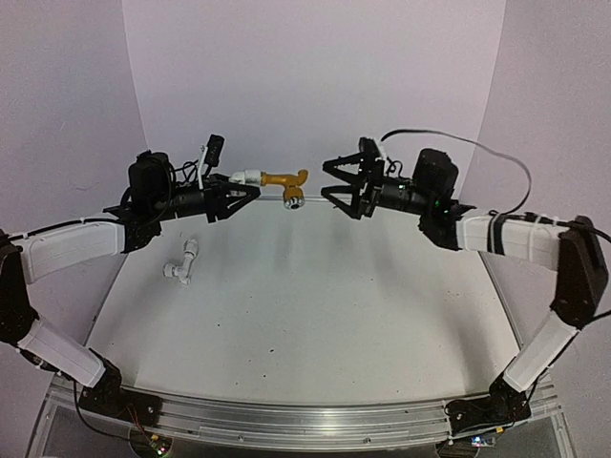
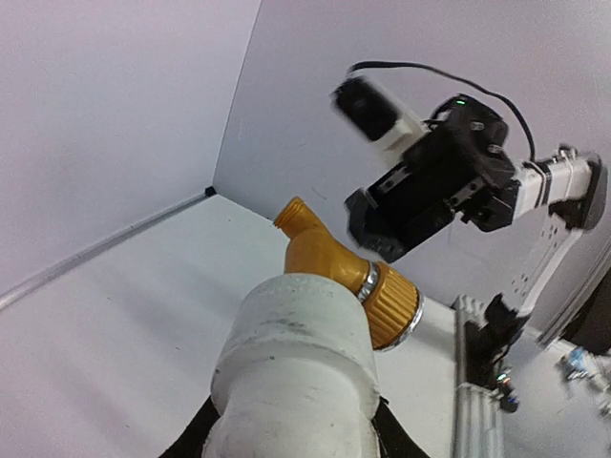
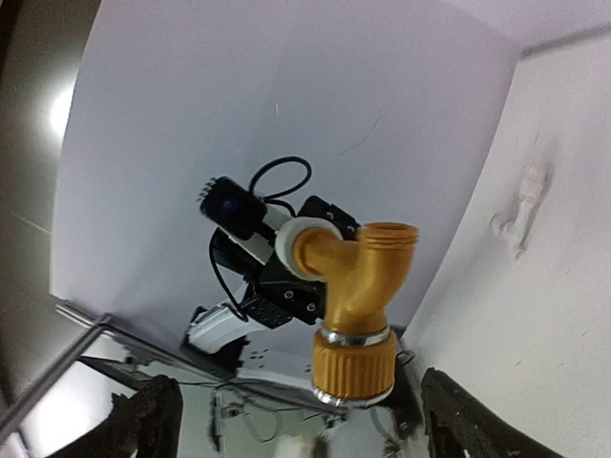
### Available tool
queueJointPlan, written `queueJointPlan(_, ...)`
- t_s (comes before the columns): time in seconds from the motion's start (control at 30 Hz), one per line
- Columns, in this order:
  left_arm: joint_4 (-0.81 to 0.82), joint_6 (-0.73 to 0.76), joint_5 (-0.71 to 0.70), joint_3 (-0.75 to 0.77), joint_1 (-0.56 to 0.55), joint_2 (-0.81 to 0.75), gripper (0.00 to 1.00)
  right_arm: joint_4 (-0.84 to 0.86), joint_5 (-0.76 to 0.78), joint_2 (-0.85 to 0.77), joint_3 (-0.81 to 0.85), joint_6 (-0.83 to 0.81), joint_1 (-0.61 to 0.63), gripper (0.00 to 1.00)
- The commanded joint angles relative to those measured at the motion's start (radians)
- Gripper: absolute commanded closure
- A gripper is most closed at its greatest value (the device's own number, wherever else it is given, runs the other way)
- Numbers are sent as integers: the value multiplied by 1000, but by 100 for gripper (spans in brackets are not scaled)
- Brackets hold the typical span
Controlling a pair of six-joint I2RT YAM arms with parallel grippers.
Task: Install the water faucets
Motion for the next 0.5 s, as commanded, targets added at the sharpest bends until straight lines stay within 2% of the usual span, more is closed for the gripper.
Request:
queueJointPlan(0.0,45,-491,164,10,20,-32,100,-569,354,-312,15,-1093,88,5)
queueJointPlan(0.07,45,-675,211,-9,22,-23,100,-600,460,-344,-17,-1447,133,2)
queueJointPlan(0.1,45,-728,226,-10,22,-18,100,-601,465,-346,-25,-1486,135,2)
queueJointPlan(0.17,45,-860,289,-6,21,6,100,-591,504,-329,-28,-1690,159,2)
queueJointPlan(0.3,44,-980,345,2,19,30,100,-562,551,-255,11,-1929,228,2)
queueJointPlan(0.47,43,-1020,368,10,15,33,100,-466,624,-184,13,-2116,310,2)
